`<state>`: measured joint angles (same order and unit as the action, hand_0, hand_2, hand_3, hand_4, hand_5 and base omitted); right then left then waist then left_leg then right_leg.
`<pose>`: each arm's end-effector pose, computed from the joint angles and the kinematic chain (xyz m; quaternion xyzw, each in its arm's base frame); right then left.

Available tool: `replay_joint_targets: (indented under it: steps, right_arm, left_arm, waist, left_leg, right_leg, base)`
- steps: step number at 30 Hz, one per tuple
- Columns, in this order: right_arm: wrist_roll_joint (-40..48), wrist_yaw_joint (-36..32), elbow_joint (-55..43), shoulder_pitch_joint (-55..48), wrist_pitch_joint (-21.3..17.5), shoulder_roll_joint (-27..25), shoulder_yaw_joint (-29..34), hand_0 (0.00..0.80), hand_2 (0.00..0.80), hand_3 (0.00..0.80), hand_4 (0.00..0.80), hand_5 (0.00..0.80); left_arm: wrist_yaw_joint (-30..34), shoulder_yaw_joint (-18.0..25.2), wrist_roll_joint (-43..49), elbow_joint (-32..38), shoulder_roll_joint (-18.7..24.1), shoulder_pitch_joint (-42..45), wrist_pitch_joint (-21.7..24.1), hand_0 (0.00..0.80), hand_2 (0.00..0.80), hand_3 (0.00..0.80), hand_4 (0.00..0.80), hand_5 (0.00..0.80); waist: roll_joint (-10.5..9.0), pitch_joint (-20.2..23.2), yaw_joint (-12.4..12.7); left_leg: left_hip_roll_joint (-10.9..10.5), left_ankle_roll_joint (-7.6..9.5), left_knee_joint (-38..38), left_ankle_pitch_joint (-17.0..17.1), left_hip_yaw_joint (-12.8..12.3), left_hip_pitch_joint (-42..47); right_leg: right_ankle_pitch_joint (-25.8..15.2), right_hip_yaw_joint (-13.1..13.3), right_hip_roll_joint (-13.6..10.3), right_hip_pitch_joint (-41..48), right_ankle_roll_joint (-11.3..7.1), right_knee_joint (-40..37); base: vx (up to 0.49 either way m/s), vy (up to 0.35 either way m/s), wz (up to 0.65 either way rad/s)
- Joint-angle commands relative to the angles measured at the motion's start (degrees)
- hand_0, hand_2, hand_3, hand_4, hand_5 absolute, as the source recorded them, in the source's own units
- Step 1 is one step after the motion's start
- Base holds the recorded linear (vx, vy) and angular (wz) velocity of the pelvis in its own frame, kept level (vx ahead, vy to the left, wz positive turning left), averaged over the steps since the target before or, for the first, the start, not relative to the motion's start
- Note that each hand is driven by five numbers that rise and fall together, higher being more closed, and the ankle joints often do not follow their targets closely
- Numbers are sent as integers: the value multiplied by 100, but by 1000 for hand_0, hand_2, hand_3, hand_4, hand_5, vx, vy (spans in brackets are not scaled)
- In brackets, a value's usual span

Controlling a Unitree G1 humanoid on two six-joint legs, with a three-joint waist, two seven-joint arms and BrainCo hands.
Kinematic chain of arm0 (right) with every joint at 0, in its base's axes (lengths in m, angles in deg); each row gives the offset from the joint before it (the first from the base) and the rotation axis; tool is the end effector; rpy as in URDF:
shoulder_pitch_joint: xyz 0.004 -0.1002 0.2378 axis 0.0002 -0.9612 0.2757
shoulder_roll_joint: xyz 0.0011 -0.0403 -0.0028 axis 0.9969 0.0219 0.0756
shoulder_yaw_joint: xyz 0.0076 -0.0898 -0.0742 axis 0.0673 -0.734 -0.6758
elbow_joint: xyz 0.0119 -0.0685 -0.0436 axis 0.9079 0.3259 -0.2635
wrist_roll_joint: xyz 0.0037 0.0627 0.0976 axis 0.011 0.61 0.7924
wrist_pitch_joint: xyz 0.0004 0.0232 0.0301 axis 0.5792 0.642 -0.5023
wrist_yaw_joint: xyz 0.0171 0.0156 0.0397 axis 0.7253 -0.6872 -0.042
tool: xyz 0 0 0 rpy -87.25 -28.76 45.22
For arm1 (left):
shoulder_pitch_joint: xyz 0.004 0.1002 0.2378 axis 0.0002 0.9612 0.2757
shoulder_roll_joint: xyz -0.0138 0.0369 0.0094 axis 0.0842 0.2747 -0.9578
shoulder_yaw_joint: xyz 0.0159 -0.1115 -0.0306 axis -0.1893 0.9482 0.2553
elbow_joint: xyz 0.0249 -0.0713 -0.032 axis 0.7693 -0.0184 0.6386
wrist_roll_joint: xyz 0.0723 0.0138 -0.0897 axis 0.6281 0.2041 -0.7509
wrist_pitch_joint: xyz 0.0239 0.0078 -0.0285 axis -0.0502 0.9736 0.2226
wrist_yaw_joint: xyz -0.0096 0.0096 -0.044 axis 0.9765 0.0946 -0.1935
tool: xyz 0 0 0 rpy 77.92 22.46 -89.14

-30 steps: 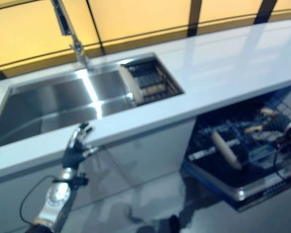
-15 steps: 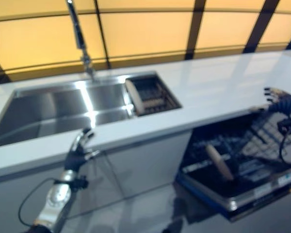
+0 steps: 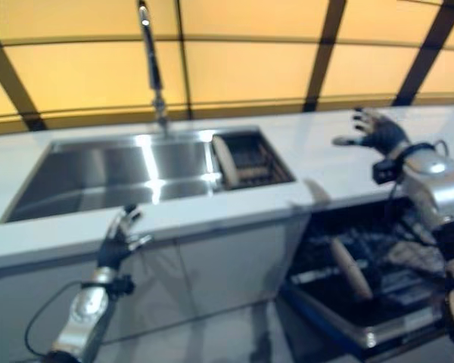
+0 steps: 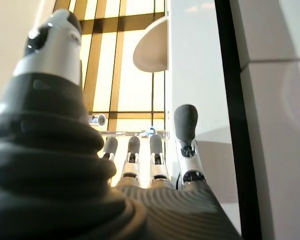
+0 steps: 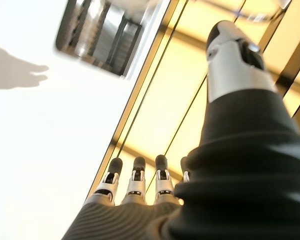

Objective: Take plates into dishwasher

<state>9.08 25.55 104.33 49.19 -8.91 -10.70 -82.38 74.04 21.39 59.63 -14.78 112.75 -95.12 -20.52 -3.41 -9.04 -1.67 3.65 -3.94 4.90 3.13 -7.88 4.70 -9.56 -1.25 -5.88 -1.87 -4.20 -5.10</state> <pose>0.3302 -0.2923 0.2673 -0.1822 -0.0411 0.0054 0.9824 0.2455 0.2289 0.0327 0.0286 -0.1380 0.0127 0.9899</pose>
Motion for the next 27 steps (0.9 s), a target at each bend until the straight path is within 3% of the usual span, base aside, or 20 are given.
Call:
replay_joint_targets:
  steps: [1, 8, 15, 27]
  right_arm:
    - [-5, 371, 33, 721, -76, 139, -311, 0, 0, 0, 0, 0]
    - [10, 551, 352, 1340, 242, 751, -703, 0, 0, 0, 0, 0]
    - [-23, 592, 940, 1701, 233, 1188, -961, 0, 0, 0, 0, 0]
    - [118, 579, 1683, 2165, 65, 1256, -1252, 0, 0, 0, 0, 0]
  left_arm:
    - [-101, -13, 208, 135, 228, -205, -7, 0, 0, 0, 0, 0]
    - [-262, -234, 287, 151, 200, -301, -147, 0, 0, 0, 0, 0]
    - [-333, -375, 417, 212, 111, -293, -162, 0, 0, 0, 0, 0]
    - [-367, -529, 405, 323, 211, -270, -131, 0, 0, 0, 0, 0]
  waist:
    - [-126, -51, 246]
    - [-70, -82, 431]
    - [-36, -93, 609]
    - [-37, -263, 800]
  left_leg:
    - [24, 51, 10, -91, 453, 24]
    - [-26, 45, 10, -58, 585, -10]
    - [-81, 55, 10, -24, 699, -39]
    - [-93, 36, 10, 48, 829, -130]
  right_leg:
    - [153, -127, -195, 291, -172, 56]
    - [163, -286, -240, 353, -155, 53]
    - [180, -422, -271, 411, -120, 67]
    - [172, -582, -281, 410, -109, 109]
  base:
    - [-5, -2, 13]
    - [0, 4, 12]
    - [12, 12, 11]
    - [-1, -16, 10]
